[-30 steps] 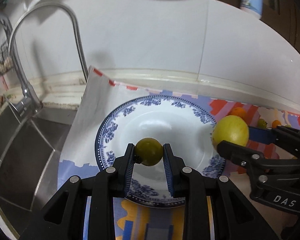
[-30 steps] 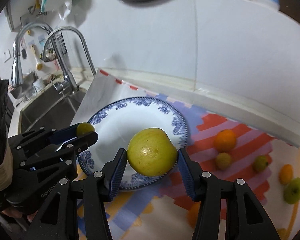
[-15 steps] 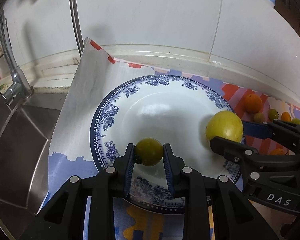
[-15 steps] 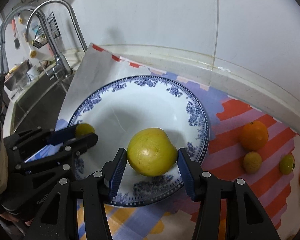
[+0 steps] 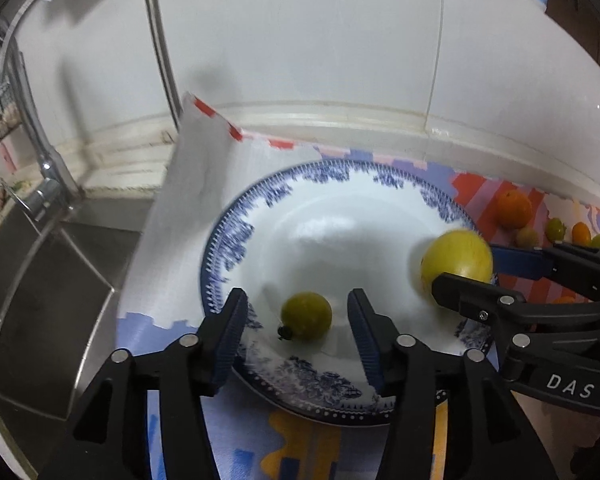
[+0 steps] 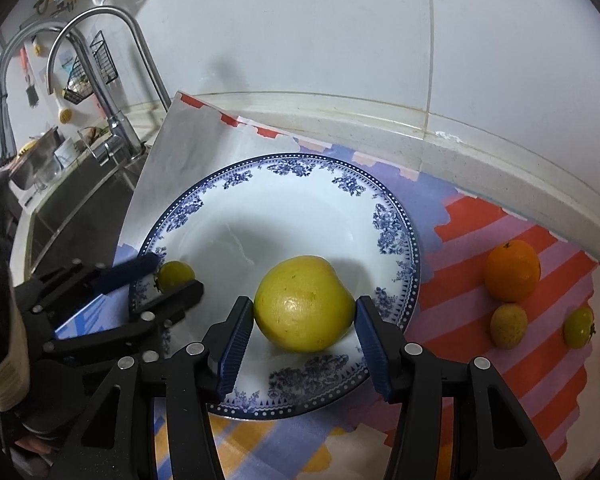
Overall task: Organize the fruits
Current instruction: 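Carry the lime onto the blue-rimmed plate and open the left tool while the right tool releases the pear there, then withdraw both tools from the plate toward the oranges on the mat, then grasp the stemmed tangerine with the left tool while the right tool grasps an orange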
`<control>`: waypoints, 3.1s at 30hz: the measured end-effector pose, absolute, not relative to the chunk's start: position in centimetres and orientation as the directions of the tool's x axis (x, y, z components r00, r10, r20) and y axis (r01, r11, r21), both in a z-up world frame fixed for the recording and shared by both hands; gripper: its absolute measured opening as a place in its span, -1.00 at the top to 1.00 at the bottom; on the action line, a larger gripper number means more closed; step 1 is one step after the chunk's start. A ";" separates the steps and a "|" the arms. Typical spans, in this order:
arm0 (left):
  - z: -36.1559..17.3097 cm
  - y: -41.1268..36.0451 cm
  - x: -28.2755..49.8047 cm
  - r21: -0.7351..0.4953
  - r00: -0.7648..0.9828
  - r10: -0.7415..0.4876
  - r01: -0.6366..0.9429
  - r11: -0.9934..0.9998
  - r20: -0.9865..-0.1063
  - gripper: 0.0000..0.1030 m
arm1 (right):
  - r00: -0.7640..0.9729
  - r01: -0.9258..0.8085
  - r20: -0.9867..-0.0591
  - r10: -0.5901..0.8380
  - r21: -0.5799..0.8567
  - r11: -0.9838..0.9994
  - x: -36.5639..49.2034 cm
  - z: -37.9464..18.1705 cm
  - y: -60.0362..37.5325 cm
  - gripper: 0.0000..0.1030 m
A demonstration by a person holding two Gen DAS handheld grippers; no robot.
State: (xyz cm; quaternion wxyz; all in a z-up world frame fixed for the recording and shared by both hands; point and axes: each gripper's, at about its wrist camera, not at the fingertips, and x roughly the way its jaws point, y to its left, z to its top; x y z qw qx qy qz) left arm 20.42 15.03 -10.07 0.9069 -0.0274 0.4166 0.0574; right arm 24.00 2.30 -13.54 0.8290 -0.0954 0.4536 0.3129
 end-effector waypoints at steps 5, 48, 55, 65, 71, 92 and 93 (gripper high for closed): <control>-7.9 14.7 18.8 -0.010 0.685 0.080 -0.126 0.992 -0.724 -0.11 | 0.447 -0.612 -0.773 0.450 0.102 0.784 22.8 -11.3 1.5 -0.04; -0.1 -0.4 6.3 0.044 0.849 -0.057 0.094 0.995 -0.526 -0.62 | 0.826 -0.118 -0.553 0.105 0.013 0.993 5.9 -0.9 -20.6 -0.04; -2.0 -1.1 8.5 0.058 0.817 -0.085 0.143 0.988 -0.570 -0.62 | 0.786 -0.070 -0.613 0.087 0.051 0.996 7.8 -3.3 -21.5 -0.04; -5.8 -2.3 12.8 0.061 0.767 -0.112 0.193 0.979 -0.632 -0.60 | 0.703 -0.025 -0.708 0.069 0.072 0.997 11.5 -7.7 -22.7 -0.04; -8.1 -3.0 15.1 0.052 0.732 -0.129 0.218 0.974 -0.669 -0.53 | 0.664 -0.013 -0.744 0.072 0.085 0.996 13.0 -9.9 -22.9 -0.04; -11.5 -4.8 19.3 0.009 0.681 -0.173 0.255 0.967 -0.711 0.08 | 0.611 0.002 -0.788 0.066 0.085 0.996 14.9 -12.6 -23.3 0.24; -11.5 -4.9 19.3 0.009 0.680 -0.174 0.256 0.967 -0.712 0.09 | 0.611 0.001 -0.789 0.067 0.086 0.996 14.9 -12.6 -23.3 0.26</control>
